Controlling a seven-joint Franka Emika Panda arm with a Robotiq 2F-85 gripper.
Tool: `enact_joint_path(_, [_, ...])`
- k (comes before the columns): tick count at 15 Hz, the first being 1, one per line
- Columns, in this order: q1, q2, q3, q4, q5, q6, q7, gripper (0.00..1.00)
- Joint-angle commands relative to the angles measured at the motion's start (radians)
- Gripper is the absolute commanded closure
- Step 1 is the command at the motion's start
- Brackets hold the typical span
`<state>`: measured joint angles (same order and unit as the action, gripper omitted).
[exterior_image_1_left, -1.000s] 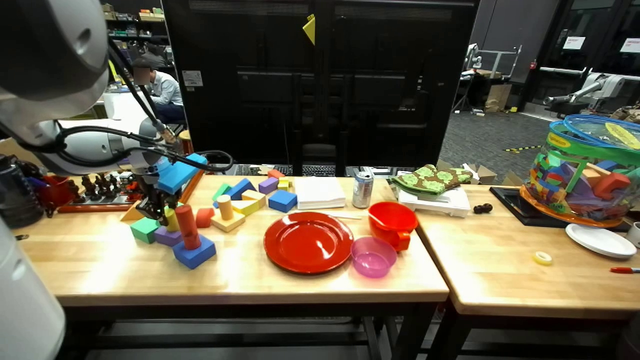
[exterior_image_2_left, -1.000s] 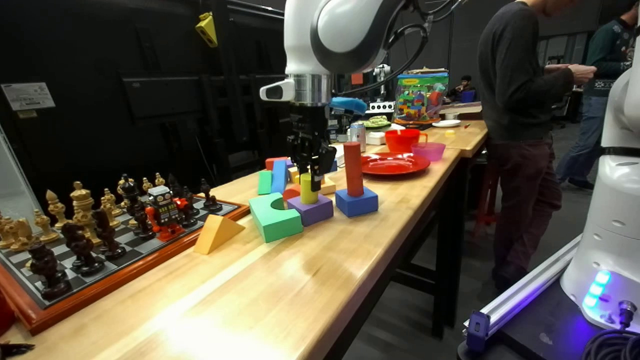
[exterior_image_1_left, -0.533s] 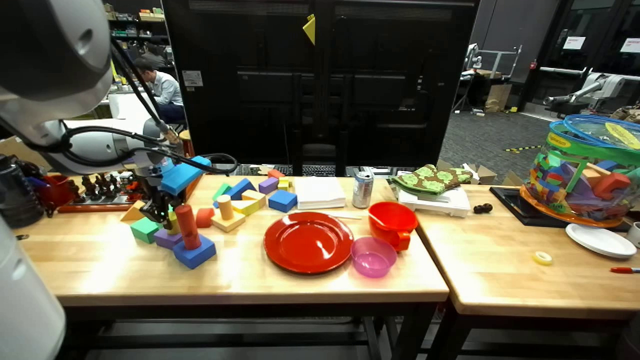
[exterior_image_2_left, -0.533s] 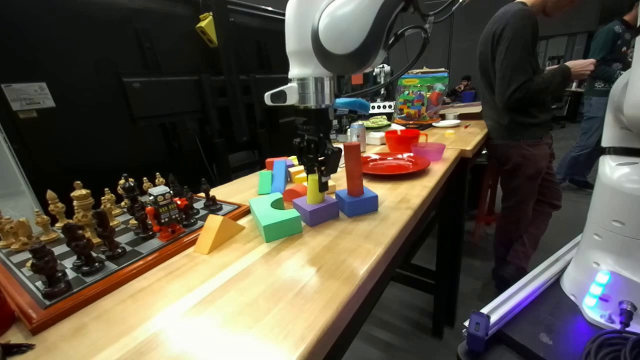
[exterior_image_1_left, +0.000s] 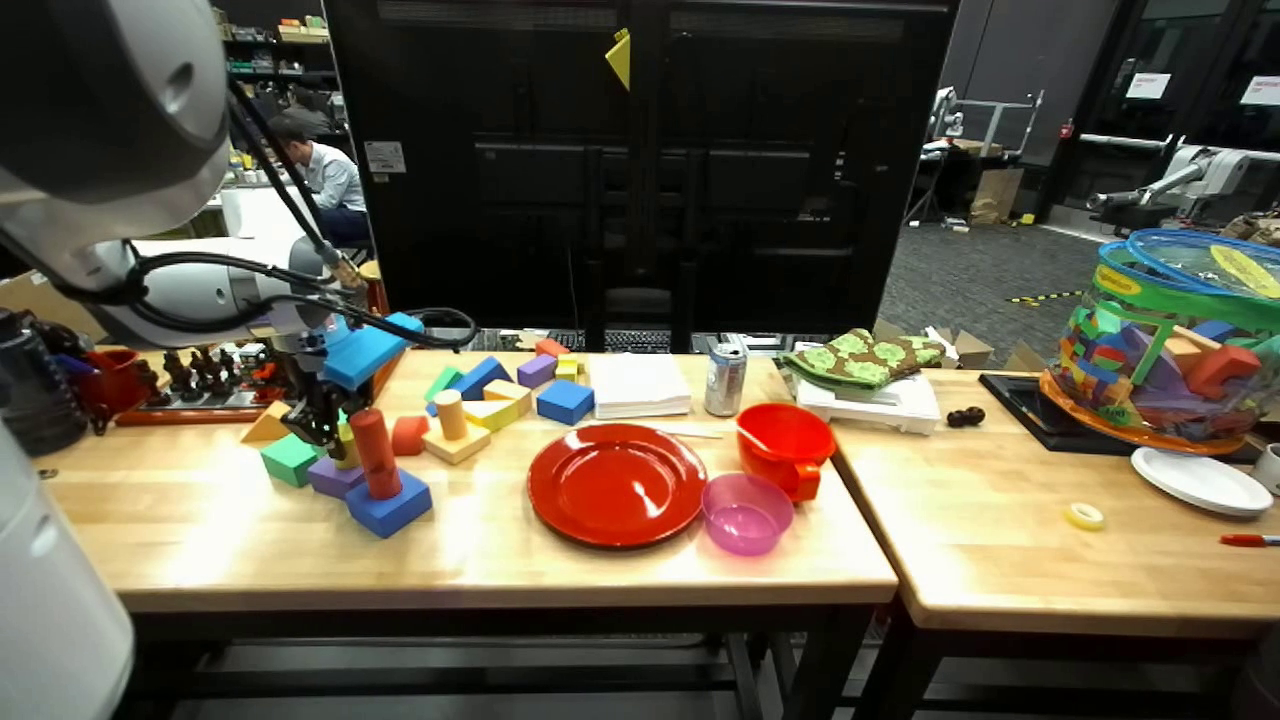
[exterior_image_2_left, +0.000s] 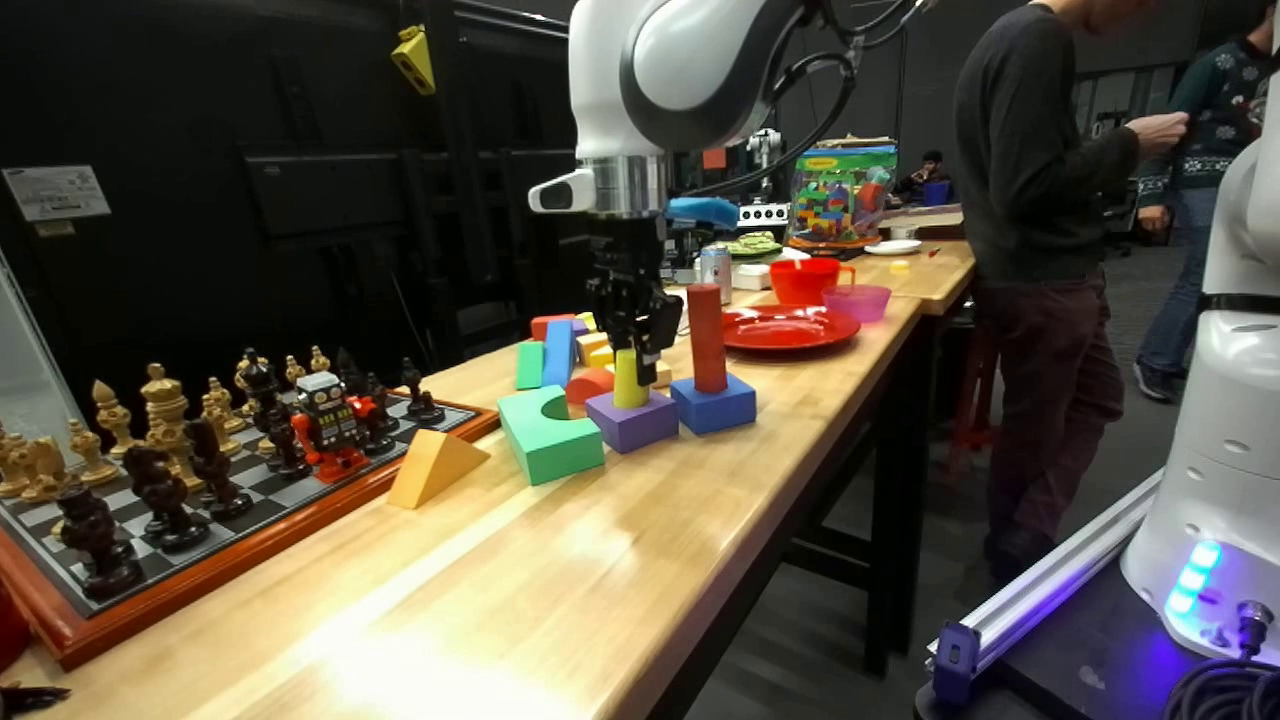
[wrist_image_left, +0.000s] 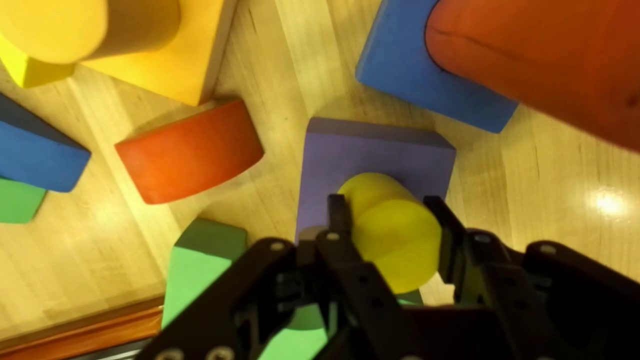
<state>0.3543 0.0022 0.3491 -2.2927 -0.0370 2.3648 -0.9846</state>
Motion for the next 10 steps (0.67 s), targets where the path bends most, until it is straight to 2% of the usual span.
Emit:
enact_joint_path(1, [-0.006, 0.063, -0.003, -0.003, -0.015, -0.009, -0.011, 0.84])
enact_joint_path(10, [-0.001, 0.131, 0.006, 0.068, -0.051, -0.073, 0.008, 0.84])
